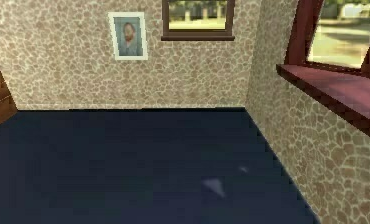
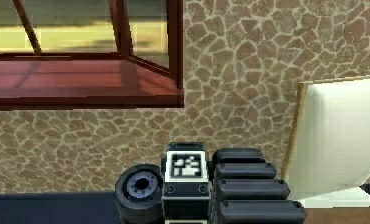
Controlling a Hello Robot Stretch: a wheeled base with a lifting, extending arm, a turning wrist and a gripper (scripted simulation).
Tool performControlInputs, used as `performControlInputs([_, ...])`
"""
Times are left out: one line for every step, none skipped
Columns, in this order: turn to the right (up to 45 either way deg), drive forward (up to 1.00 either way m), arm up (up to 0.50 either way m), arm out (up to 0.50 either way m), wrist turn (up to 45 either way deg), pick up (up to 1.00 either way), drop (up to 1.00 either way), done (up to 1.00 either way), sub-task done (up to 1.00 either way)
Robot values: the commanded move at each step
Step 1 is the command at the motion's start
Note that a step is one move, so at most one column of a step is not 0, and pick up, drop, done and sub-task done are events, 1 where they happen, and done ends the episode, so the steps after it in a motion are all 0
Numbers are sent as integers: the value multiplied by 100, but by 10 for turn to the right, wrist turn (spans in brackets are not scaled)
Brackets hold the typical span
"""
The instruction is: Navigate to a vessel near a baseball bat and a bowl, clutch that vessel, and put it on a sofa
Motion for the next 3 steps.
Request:
performControlInputs([0,20,0,0,0,0,0,0,0])
performControlInputs([-450,0,0,0,0,0,0,0,0])
performControlInputs([-420,0,0,0,0,0,0,0,0])
